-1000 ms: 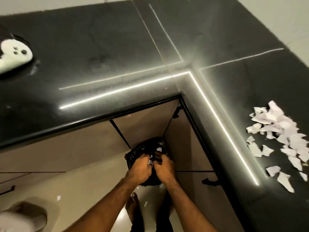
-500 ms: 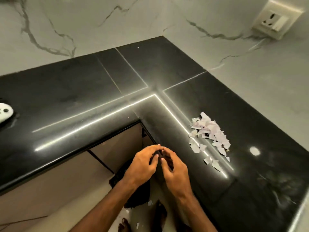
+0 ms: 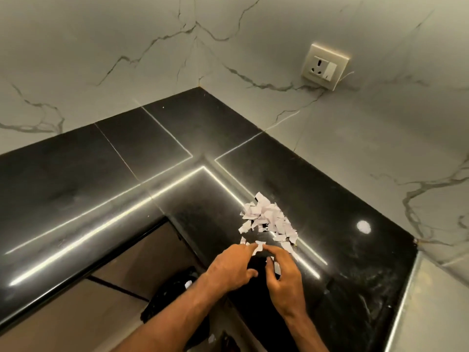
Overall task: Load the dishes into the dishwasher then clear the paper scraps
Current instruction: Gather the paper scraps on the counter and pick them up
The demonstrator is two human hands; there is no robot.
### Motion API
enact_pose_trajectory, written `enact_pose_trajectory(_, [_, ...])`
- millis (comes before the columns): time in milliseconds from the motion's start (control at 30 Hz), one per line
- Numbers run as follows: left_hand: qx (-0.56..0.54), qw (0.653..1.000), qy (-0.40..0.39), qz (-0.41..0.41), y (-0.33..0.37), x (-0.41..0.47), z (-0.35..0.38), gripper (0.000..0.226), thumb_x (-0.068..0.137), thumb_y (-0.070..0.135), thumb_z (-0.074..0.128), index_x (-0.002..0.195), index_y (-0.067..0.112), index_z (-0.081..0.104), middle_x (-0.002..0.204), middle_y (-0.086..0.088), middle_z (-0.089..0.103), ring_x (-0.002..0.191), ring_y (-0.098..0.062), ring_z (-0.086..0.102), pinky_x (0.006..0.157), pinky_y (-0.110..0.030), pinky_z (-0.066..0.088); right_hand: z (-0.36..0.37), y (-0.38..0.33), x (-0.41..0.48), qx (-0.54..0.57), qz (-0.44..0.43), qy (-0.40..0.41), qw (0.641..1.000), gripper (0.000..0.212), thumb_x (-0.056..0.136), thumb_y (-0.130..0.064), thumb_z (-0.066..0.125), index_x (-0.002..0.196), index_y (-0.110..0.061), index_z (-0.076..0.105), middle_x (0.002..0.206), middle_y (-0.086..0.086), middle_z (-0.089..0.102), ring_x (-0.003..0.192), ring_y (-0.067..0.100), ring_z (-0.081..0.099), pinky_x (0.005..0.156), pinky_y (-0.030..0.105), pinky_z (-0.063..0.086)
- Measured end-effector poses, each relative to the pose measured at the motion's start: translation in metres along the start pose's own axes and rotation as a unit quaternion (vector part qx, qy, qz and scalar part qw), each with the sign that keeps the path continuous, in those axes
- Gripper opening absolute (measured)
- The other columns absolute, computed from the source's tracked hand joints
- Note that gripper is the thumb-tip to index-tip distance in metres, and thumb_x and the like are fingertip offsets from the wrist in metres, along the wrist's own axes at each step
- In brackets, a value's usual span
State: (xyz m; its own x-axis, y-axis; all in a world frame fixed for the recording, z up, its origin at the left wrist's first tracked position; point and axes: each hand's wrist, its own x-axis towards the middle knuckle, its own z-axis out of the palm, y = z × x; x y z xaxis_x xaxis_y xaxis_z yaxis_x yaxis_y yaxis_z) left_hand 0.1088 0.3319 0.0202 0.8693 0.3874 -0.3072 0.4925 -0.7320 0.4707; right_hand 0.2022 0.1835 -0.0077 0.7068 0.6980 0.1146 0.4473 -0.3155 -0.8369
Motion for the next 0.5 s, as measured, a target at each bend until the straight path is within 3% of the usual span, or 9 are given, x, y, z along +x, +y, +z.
enact_pose_trajectory(133, [0.063, 0.997, -0.033, 0.013, 0.011, -0.004, 0.004, 0.068, 0.094, 0.035, 0.068, 0.154, 0.028, 0.036, 0.152, 0.009, 0.036, 0.136, -0.016, 0.035, 0.107, -0.037, 0.045, -0.018, 0.013, 0.026, -0.011, 0.003, 0.02, 1.0, 0.042, 0.099, -0.005, 0.062, 0.128, -0.035, 0.063, 0.128, -0.023, 0.062, 0.126, 0.003, 0.057, 0.104, 0.03, 0.051])
enact_pose_trajectory(233, [0.048, 0.998, -0.035, 0.004, 0.008, -0.007, 0.007, 0.069, 0.094, 0.034, 0.068, 0.155, 0.033, 0.035, 0.155, 0.014, 0.032, 0.137, -0.013, 0.032, 0.108, -0.037, 0.046, -0.023, 0.031, 0.053, -0.058, 0.008, 0.016, 0.998, 0.043, 0.104, -0.021, 0.06, 0.145, -0.032, 0.055, 0.149, -0.018, 0.053, 0.141, -0.001, 0.043, 0.118, 0.032, 0.04])
enact_pose_trajectory(367, [0.042, 0.999, -0.033, 0.001, 0.01, -0.007, 0.005, 0.073, 0.094, 0.033, 0.069, 0.156, 0.033, 0.031, 0.157, 0.014, 0.029, 0.14, -0.012, 0.03, 0.112, -0.037, 0.042, -0.025, 0.057, 0.075, -0.116, 0.022, -0.059, 0.991, 0.055, 0.108, -0.044, 0.048, 0.161, -0.036, 0.033, 0.166, -0.02, 0.028, 0.155, 0.0, 0.021, 0.126, 0.038, 0.026])
enact_pose_trajectory(500, [0.028, 0.999, 0.01, -0.015, 0.008, -0.002, 0.007, 0.095, 0.085, 0.037, 0.078, 0.16, 0.026, 0.02, 0.162, 0.005, 0.018, 0.148, -0.018, 0.024, 0.121, -0.037, 0.032, -0.026, 0.068, 0.06, -0.164, -0.031, -0.122, 0.978, 0.052, 0.11, -0.05, 0.037, 0.161, -0.045, 0.026, 0.168, -0.024, 0.02, 0.156, -0.005, 0.01, 0.13, 0.039, 0.015])
